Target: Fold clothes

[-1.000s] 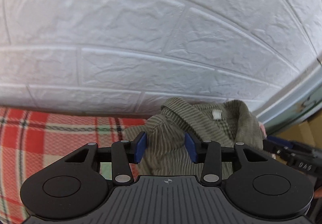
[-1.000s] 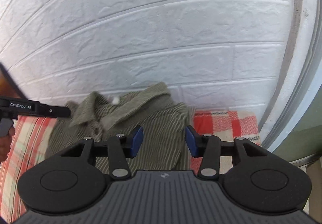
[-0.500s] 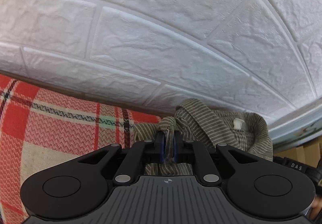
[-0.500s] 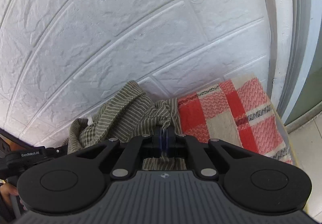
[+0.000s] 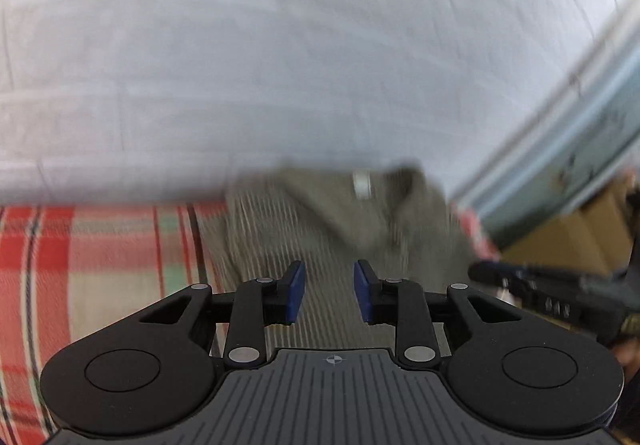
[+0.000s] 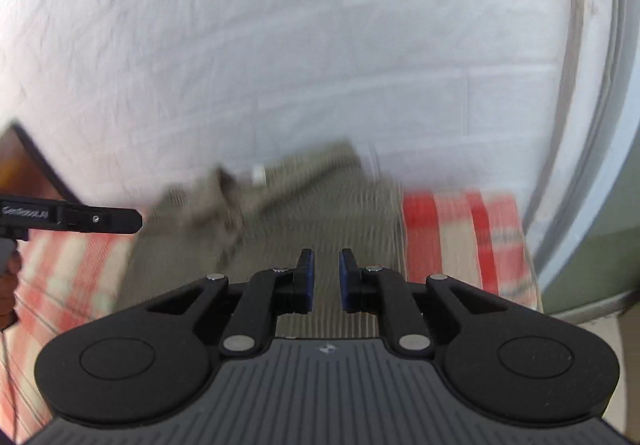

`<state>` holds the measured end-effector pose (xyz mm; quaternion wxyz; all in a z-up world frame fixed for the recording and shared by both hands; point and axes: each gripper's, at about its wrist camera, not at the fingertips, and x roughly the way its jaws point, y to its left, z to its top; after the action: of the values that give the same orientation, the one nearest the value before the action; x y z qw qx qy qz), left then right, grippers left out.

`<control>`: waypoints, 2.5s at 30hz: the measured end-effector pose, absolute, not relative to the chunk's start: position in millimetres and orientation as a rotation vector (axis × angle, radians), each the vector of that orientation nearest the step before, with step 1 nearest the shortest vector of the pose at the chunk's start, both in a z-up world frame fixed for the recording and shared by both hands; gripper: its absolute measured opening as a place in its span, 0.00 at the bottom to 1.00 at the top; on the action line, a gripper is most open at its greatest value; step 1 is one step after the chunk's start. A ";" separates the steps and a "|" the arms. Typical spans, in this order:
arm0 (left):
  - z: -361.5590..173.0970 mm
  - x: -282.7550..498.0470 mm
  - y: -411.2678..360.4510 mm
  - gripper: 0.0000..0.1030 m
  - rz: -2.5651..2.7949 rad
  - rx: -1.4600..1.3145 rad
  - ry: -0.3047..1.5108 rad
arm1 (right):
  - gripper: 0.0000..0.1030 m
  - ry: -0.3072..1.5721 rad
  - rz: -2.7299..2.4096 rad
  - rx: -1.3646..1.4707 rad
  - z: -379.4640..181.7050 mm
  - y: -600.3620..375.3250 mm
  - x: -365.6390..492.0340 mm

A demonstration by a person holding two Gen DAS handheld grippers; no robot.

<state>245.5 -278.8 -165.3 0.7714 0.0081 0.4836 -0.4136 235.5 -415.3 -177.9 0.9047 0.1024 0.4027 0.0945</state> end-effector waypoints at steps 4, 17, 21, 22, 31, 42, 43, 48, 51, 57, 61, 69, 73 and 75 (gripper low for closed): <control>-180.8 219.9 -279.6 0.35 -0.935 0.063 1.069 | 0.13 0.881 0.164 0.213 -205.8 -410.8 224.5; -160.0 151.3 -284.1 0.37 -0.998 0.352 0.897 | 0.27 0.783 0.216 0.170 -175.3 -368.4 179.7; -183.8 149.0 -287.4 0.39 -0.989 0.380 0.888 | 0.27 0.802 0.216 0.144 -183.0 -362.3 181.1; -185.7 149.5 -289.1 0.39 -0.990 0.381 0.889 | 0.27 0.807 0.216 0.138 -184.9 -360.8 181.4; -122.9 200.9 -288.3 0.46 -1.022 0.146 0.825 | 0.17 0.640 0.204 0.170 -130.8 -382.8 217.3; -173.8 234.2 -332.6 0.47 -0.985 0.229 0.858 | 0.17 0.731 0.162 0.194 -192.7 -378.8 270.0; -182.5 233.1 -332.7 0.46 -0.980 0.244 0.862 | 0.17 0.739 0.155 0.214 -199.2 -381.3 270.0; -174.5 235.6 -329.5 0.49 -0.973 0.237 0.858 | 0.17 0.744 0.161 0.241 -195.5 -388.1 271.9; -148.7 232.5 -308.1 0.55 -0.959 0.213 0.815 | 0.20 0.690 0.157 0.262 -172.0 -398.5 255.1; -147.2 241.5 -277.6 0.62 -0.840 0.186 0.757 | 0.20 0.669 0.124 0.225 -165.0 -414.0 216.9; -149.7 254.2 -287.9 0.62 -0.842 0.177 0.748 | 0.20 0.658 0.088 0.243 -170.1 -425.3 229.4; -187.7 275.5 -302.0 0.63 -0.783 0.208 0.854 | 0.20 0.721 0.088 0.205 -186.0 -414.8 256.2; -184.5 271.2 -304.9 0.63 -0.766 0.227 0.848 | 0.20 0.724 0.079 0.214 -181.9 -412.7 249.8; -172.4 269.2 -301.5 0.66 -0.765 0.219 0.850 | 0.23 0.725 0.075 0.218 -179.9 -411.6 246.7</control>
<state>269.2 -301.5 -172.4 0.8351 0.1033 0.4016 -0.3614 246.7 -411.6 -179.9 0.9285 0.1063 0.3538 0.0364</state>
